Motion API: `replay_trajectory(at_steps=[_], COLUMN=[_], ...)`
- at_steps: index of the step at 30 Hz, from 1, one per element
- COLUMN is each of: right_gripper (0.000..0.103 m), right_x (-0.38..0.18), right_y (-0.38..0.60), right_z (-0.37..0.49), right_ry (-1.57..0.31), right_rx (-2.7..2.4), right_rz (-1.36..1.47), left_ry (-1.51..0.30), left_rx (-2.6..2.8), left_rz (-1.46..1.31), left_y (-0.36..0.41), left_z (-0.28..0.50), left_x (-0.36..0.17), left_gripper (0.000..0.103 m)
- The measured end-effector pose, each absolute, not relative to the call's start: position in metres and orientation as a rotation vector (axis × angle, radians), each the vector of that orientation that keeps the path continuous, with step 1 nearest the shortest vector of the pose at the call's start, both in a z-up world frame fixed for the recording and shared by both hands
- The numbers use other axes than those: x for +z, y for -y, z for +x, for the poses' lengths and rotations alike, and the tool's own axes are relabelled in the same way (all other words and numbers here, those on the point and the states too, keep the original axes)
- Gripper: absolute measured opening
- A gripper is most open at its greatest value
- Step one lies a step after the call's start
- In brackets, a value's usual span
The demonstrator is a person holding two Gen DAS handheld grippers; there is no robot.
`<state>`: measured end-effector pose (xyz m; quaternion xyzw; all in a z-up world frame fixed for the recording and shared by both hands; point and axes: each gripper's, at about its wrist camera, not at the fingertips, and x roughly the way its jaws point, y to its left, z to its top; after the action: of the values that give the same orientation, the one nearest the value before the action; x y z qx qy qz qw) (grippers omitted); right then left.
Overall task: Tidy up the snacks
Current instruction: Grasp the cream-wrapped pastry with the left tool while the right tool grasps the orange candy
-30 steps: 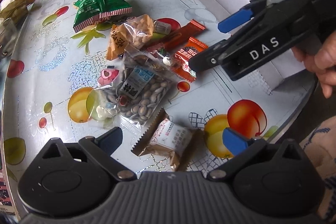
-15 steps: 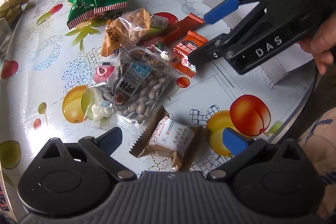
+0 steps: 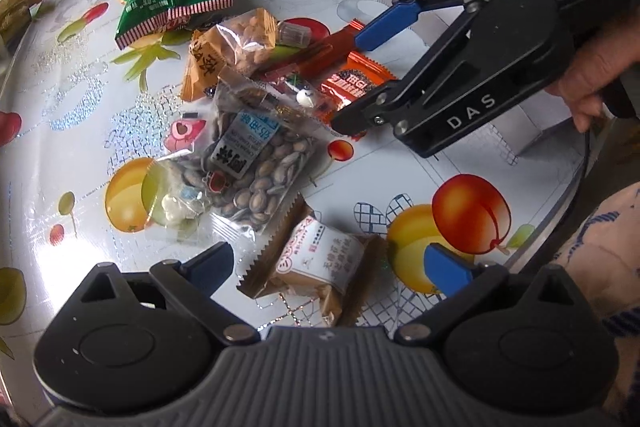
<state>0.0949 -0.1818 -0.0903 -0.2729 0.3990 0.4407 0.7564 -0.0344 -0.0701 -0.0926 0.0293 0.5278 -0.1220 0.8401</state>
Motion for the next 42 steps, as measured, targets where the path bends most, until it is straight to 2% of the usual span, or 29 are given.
replay_trajectory(at_steps=[10, 23, 36, 39, 40, 42], right_gripper=[0.075, 0.077, 0.078, 0.075, 0.073, 0.068], right_x=[-0.096, -0.099, -0.104, -0.104, -0.104, -0.103], right_y=[0.174, 0.18, 0.181, 0.183, 0.183, 0.183], right_z=[0.101, 0.103, 0.104, 0.105, 0.105, 0.105], right_ry=[-0.883, -0.896, -0.944, -0.952, -0.952, -0.951], right_rx=[1.011, 0.913, 0.854, 0.857, 0.86, 0.867], right_rz=[-0.588, -0.619, -0.603, -0.587, -0.583, -0.575], left_ry=[-1.11, -1.11, -1.114, -1.109, -1.109, -1.109], left_rx=[-0.27, -0.262, -0.245, -0.239, -0.242, -0.244], left_rz=[0.054, 0.038, 0.023, 0.019, 0.014, 0.018], left_y=[0.068, 0.061, 0.056, 0.054, 0.054, 0.054], left_z=[-0.034, -0.032, -0.031, -0.031, -0.031, -0.031], left_x=[-0.093, -0.091, -0.09, -0.089, -0.088, -0.087], left_gripper=[0.102, 0.08, 0.066, 0.054, 0.047, 0.042])
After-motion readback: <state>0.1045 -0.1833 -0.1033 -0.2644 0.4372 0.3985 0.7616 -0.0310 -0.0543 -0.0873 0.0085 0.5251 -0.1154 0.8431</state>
